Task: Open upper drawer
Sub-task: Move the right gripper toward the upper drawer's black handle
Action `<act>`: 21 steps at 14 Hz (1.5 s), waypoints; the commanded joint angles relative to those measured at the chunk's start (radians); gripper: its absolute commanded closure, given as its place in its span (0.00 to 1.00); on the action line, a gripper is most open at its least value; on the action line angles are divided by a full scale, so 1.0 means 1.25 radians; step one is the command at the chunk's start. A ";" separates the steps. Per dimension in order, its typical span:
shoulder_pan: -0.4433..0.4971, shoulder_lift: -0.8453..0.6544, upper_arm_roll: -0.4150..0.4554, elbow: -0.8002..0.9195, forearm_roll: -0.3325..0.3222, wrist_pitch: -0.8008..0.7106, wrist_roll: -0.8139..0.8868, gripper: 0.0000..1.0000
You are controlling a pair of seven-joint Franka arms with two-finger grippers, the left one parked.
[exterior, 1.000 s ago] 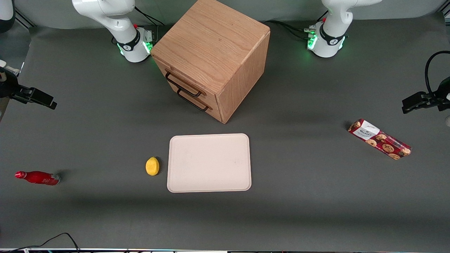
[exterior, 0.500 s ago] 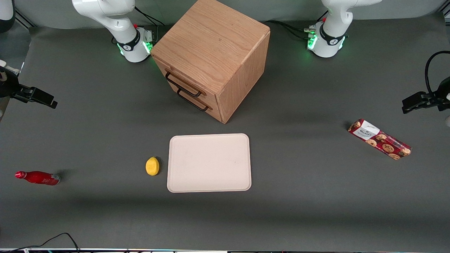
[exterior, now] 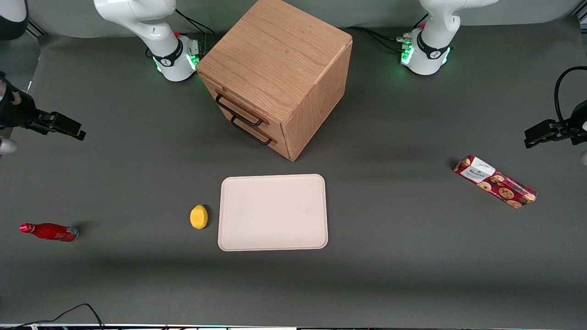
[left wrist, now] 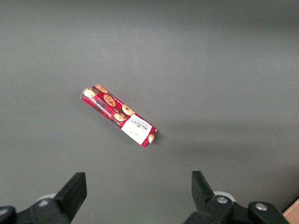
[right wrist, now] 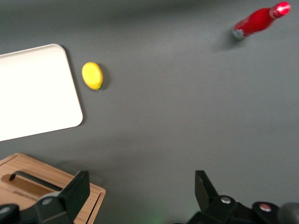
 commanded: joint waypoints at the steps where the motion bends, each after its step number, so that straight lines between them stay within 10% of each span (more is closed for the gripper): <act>1: 0.064 0.001 -0.006 0.018 0.015 -0.035 0.011 0.00; 16: 0.488 0.034 -0.101 0.027 0.085 -0.056 0.035 0.00; 21: 0.504 0.049 -0.111 0.023 0.090 -0.053 0.021 0.00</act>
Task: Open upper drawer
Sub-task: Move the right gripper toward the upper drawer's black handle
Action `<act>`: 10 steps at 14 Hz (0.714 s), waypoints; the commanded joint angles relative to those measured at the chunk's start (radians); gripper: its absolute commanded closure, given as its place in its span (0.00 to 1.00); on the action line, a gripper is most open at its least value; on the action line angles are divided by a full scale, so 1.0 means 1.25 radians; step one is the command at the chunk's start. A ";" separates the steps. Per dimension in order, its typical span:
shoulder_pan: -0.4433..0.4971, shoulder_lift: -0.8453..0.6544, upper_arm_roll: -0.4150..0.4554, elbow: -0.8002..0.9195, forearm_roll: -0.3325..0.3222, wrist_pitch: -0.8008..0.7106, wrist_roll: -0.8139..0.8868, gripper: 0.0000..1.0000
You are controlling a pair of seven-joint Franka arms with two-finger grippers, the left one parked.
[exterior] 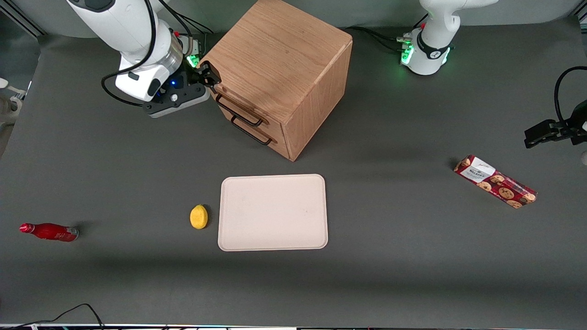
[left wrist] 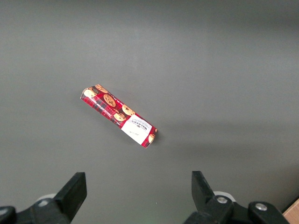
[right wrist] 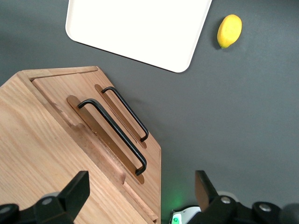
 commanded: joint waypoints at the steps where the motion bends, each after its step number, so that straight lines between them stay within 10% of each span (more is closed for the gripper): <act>1: 0.014 0.021 -0.016 0.013 0.015 -0.008 -0.003 0.00; 10: 0.077 0.057 -0.018 0.006 0.014 -0.008 -0.116 0.00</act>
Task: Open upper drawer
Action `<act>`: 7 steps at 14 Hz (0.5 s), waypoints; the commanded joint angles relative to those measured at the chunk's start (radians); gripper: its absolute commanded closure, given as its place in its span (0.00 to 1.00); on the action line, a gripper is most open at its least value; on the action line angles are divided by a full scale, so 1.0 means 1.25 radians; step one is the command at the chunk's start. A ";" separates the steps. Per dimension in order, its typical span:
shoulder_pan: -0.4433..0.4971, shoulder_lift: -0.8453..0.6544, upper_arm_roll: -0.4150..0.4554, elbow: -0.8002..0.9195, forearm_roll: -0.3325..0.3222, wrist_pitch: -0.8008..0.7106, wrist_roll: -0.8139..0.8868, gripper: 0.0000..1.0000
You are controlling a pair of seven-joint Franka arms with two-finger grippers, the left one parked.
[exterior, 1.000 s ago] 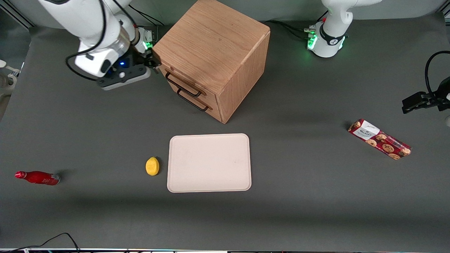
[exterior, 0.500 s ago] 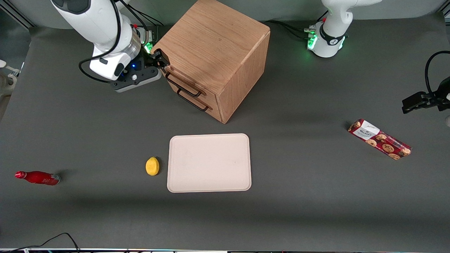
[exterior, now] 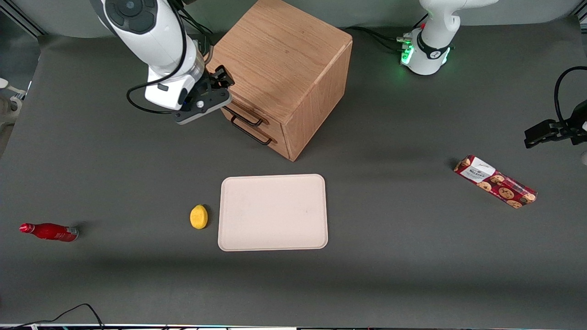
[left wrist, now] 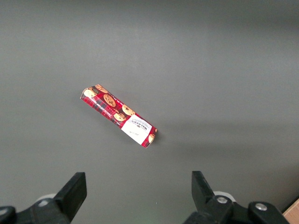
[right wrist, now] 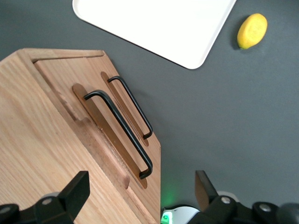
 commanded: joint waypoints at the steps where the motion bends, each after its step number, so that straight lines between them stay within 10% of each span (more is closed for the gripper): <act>1: 0.039 0.012 -0.017 0.008 0.007 -0.004 -0.060 0.00; 7: 0.039 0.020 -0.069 -0.062 0.070 0.066 -0.244 0.00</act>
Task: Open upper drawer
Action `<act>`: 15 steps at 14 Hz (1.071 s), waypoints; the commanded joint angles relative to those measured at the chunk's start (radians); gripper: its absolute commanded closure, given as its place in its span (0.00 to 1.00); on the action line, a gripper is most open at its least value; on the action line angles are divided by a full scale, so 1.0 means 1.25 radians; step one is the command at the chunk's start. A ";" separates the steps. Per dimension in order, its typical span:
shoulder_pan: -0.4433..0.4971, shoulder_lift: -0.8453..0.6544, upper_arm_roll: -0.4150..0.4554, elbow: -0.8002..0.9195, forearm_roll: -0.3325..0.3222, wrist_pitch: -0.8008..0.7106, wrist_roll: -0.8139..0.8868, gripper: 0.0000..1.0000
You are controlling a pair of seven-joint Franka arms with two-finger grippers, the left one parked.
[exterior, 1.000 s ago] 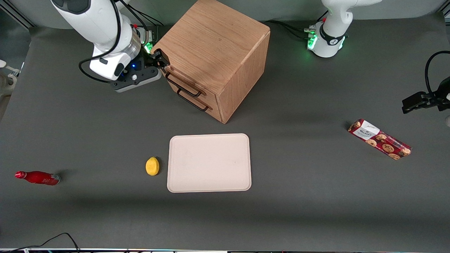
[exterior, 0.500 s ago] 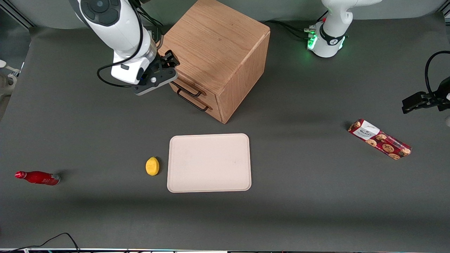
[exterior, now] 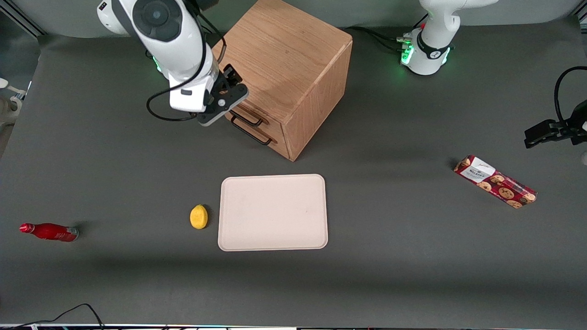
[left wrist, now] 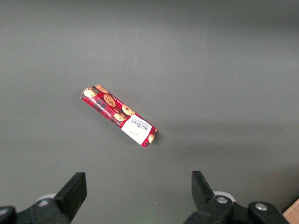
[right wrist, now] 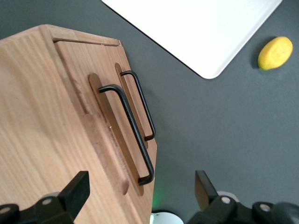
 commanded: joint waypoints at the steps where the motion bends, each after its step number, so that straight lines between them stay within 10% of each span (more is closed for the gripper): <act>1: 0.011 0.000 -0.065 -0.060 0.071 0.047 -0.114 0.00; 15: 0.011 0.029 -0.077 -0.171 0.168 0.132 -0.144 0.00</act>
